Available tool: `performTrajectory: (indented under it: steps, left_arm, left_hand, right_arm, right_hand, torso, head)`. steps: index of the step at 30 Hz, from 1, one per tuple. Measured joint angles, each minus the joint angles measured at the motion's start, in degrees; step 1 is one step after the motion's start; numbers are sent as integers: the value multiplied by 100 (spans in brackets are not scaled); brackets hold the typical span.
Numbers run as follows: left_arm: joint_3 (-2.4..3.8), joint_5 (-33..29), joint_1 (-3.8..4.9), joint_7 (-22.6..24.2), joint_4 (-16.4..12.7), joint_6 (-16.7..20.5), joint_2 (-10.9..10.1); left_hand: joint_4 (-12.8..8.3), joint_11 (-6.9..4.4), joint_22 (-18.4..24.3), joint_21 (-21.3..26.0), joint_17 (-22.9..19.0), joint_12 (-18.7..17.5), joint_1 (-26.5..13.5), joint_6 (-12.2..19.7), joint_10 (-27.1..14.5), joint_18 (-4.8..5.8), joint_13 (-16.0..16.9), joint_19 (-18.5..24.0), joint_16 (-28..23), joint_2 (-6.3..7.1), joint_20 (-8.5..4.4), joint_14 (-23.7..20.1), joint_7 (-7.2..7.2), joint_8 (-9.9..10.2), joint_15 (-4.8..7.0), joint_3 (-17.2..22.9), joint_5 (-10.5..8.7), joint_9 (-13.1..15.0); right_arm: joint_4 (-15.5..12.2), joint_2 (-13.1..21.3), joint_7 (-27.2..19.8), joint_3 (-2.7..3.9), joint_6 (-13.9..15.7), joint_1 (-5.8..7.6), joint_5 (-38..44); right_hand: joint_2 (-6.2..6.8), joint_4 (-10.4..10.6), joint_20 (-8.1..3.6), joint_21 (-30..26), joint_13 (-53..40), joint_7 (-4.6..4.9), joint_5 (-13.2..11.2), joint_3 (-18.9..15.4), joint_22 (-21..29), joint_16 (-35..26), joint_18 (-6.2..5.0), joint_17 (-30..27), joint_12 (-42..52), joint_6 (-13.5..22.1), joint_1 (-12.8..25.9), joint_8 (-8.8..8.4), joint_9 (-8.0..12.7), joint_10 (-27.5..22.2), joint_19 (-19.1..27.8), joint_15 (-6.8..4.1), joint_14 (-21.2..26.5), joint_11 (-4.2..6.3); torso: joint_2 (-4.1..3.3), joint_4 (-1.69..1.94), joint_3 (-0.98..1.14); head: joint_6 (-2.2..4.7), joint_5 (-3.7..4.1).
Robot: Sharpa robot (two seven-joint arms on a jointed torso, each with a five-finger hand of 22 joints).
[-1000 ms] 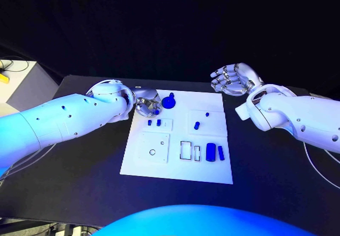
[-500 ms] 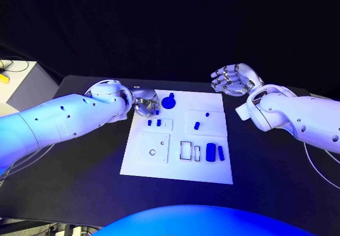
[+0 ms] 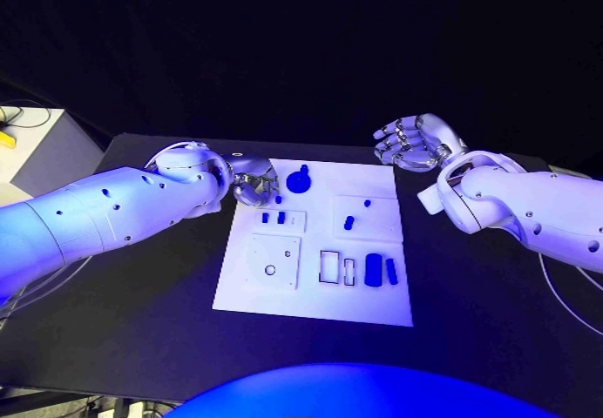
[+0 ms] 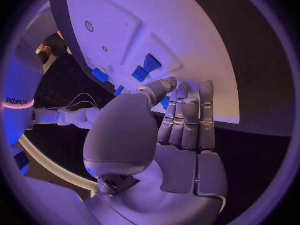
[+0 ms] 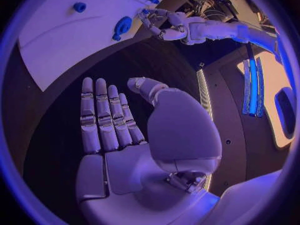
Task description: Assemble the parts on the task board
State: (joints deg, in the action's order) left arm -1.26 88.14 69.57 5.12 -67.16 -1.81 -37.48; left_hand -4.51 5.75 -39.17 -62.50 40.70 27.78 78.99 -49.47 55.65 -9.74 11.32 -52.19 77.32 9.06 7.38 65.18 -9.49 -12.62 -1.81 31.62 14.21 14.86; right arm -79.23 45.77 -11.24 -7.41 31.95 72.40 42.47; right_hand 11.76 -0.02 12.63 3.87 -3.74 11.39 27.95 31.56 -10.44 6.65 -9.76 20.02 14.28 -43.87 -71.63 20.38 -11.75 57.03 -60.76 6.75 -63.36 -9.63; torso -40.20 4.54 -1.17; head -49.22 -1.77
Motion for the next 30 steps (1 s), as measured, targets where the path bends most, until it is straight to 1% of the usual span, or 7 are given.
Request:
performTrajectory:
  steps: [2, 9, 11, 15, 22, 26, 30]
  left_arm:
    - [5, -18, 0, -8, 50, 36, -19]
    - [86, -531, 6, -35, 204, 249, -202]
    - [109, -888, 18, -37, 179, 330, -302]
    - [133, -1743, 35, -37, -9, 455, -552]
    - [137, -3557, 39, 165, -428, 628, -931]
    - [138, -4666, 35, 541, -743, 680, -1184]
    - [138, -5424, 21, 946, -1051, 717, -1403]
  left_hand:
    - [0, 32, 0, 0, -283, 2, 0, 82, -134, 0, 20, 0, -107, 0, 0, -191, -29, 33, -24, 0, 0, -11]
    - [25, 114, 38, 66, -949, 117, 0, 157, -377, 0, 53, 61, -384, 0, 61, -580, -103, 56, -83, 25, 0, -17]
    - [97, 142, 70, 93, -1038, 194, -81, 189, -406, 1, 69, 82, -420, -51, 82, -603, -135, 56, -107, 44, 0, -17]
    - [261, 176, 151, 196, -1043, 352, -219, 228, -440, 1, 104, 49, -420, -14, 115, -540, -174, 28, -170, -32, 0, -17]
    - [589, 184, 451, 613, -1350, 545, -340, 93, -639, 1, 97, 64, -754, -53, 129, -701, -185, -311, -158, -144, 0, 65]
    - [675, 214, 611, 845, -1461, 573, -340, 93, -682, 2, 34, 63, -954, -53, 127, -827, -186, -456, -168, -198, 0, 96]
    - [732, 133, 702, 962, -1507, 613, -340, 48, -575, 1, -8, 41, -1020, -53, 148, -827, -142, -580, -168, -255, 0, 119]
  right_arm:
    - [15, 2, 2, 0, -34, -3, 87]
    - [76, 13, 7, 0, -266, -6, 754]
    - [98, 16, 32, 0, -396, -8, 1038]
    - [146, 18, 165, -11, -718, -8, 1647]
    - [132, 23, 568, -35, -1239, -11, 2856]
    - [40, 25, 842, -50, -1468, -24, 3573]
    - [-24, 7, 1070, -64, -1608, -63, 4106]
  right_hand:
    - [-62, -96, -44, 42, 0, 0, -47, 31, 7, 0, 0, -2, 0, 0, -66, 43, 0, 22, -68, -21, -71, -22]
    - [-222, -490, -472, 802, 13, 32, -574, -274, -399, 407, 2, 159, -68, -465, -499, 90, 48, 402, -887, -390, -1063, 195]
    - [-254, -559, -658, 1236, 13, -27, -689, -408, -681, 665, 2, 294, -136, -645, -533, 31, 79, 574, -1219, -548, -1576, 282]
    - [-253, -546, -850, 1949, 13, -118, -905, -417, -1194, 1316, 2, 726, -350, -904, -531, -168, 165, 850, -1507, -706, -2036, 402]
    - [-64, -399, -841, 2852, 6, -191, -1114, -69, -1938, 2843, 2, 1708, -781, -1095, -260, -459, 224, 1133, -1665, -729, -2059, 466]
    - [55, -300, -811, 3823, 1, -191, -1233, 31, -2900, 3811, 70, 2381, -954, -1095, -141, -533, 217, 1132, -1897, -728, -2059, 465]
    - [143, -209, -778, 3839, 2, -192, -1323, -10, -2939, 4020, 92, 2456, -1043, -1093, -53, -577, 206, 936, -1864, -728, -2058, 430]
  torso:
    - [1, -4, 1]
    - [9, -10, 7]
    - [11, -12, 11]
    - [15, -16, 11]
    - [31, -18, 4]
    - [32, -18, -4]
    - [25, -30, -8]
  head:
    - [7, 1]
    - [76, 46]
    - [116, 70]
    - [205, 136]
    - [266, 241]
    - [293, 277]
    - [321, 314]
